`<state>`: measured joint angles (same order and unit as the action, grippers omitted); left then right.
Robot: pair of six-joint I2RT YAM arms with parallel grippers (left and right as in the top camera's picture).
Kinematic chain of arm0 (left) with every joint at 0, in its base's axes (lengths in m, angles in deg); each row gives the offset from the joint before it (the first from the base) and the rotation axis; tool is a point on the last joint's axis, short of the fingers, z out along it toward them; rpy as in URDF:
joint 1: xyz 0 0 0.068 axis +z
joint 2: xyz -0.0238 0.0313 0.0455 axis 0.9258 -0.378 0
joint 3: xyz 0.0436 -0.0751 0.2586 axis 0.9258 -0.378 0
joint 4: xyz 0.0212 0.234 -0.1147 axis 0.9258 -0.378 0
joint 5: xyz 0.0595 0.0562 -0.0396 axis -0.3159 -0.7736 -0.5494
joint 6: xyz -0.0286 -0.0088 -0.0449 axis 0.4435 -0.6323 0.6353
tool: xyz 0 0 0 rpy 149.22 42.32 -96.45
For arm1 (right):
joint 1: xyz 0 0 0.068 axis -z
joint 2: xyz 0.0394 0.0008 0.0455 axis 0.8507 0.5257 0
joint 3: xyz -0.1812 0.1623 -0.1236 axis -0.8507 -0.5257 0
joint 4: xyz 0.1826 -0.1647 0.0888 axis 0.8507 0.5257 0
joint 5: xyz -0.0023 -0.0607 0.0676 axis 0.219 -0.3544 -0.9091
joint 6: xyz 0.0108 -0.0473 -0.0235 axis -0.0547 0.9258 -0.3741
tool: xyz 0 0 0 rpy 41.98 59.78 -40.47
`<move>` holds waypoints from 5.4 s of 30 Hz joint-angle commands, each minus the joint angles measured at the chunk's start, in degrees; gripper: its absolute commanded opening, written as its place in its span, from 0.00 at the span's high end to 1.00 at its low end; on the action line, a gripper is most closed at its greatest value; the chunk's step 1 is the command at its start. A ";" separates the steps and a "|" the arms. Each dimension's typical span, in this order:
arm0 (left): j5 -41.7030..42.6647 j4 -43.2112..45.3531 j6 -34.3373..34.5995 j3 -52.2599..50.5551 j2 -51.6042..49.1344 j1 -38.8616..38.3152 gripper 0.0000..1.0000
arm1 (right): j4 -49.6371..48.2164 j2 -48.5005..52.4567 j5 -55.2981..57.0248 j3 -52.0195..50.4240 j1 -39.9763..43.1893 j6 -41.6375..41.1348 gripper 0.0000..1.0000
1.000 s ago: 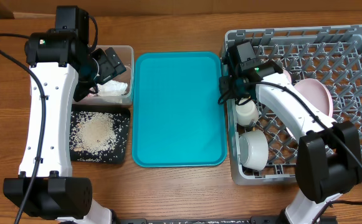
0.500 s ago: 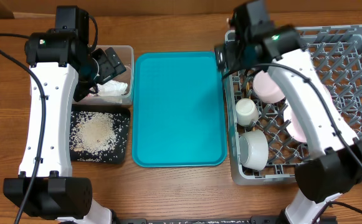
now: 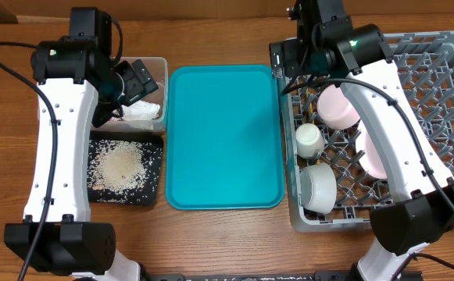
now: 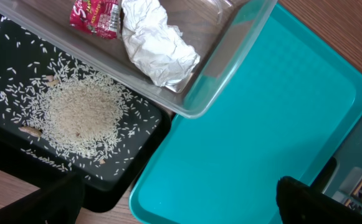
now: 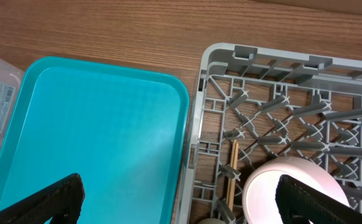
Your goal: Sort waste into correct bins and load items into the dishwasher
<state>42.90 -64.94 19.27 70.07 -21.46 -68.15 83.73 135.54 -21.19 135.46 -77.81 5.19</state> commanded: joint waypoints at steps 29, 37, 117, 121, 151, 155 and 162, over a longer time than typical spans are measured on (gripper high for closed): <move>0.02 0.02 0.13 0.83 0.39 -0.04 0.00 | 0.79 -56.72 3.28 -5.97 0.15 0.46 0.00; 0.02 0.00 0.13 0.83 0.39 -0.04 0.00 | -5.46 -77.92 3.32 -29.24 0.66 0.17 0.00; 0.02 0.04 0.13 0.83 0.13 -0.15 0.00 | -61.11 -107.45 -5.25 -113.94 17.03 -1.70 0.00; 0.02 0.04 0.13 0.83 1.05 -0.26 0.00 | -61.11 -107.45 -5.25 -113.94 17.03 -1.70 0.00; -5.57 -0.68 2.21 -28.50 54.05 -6.54 0.00 | -61.11 -107.45 -5.25 -113.94 17.03 -1.70 0.00; -5.14 6.49 10.67 -40.74 62.49 -6.54 0.00 | -61.11 -107.45 -5.25 -113.94 17.03 -1.70 0.00; -1.84 32.11 12.57 -62.66 76.87 -6.54 0.00 | -61.11 -107.45 -5.25 -113.94 17.03 -1.70 0.00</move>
<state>38.79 -38.65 29.43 14.24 50.71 -74.20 22.96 28.77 -26.19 22.11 -60.98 3.48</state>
